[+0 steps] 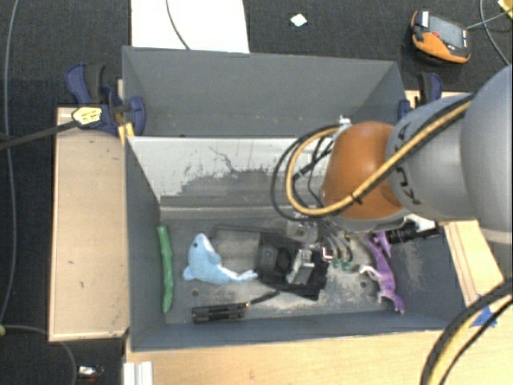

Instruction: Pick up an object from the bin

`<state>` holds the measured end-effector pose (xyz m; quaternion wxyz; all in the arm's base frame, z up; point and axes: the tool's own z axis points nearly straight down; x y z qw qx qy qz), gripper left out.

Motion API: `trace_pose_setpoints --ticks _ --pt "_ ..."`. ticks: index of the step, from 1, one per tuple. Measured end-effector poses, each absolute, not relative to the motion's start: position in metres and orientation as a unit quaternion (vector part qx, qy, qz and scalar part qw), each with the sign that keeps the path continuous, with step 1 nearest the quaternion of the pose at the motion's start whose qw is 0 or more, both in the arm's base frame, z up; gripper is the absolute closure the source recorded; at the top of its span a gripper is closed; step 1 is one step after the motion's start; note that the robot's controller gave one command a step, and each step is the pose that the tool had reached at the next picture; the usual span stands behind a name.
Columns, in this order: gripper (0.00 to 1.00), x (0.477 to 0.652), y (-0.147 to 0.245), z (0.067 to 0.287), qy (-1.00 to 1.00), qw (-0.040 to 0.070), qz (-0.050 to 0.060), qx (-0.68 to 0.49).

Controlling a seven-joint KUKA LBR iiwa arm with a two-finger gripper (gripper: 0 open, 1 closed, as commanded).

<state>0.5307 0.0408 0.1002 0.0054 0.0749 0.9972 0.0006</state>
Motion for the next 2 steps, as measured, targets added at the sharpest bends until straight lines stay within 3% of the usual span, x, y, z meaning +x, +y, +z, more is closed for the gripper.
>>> trace_pose_setpoints --ticks 1,2 --pt "0.0 0.522 0.077 0.07 1.0 0.011 -0.003 0.016" --pt "1.0 0.518 0.039 0.072 0.995 0.007 0.0 0.103"
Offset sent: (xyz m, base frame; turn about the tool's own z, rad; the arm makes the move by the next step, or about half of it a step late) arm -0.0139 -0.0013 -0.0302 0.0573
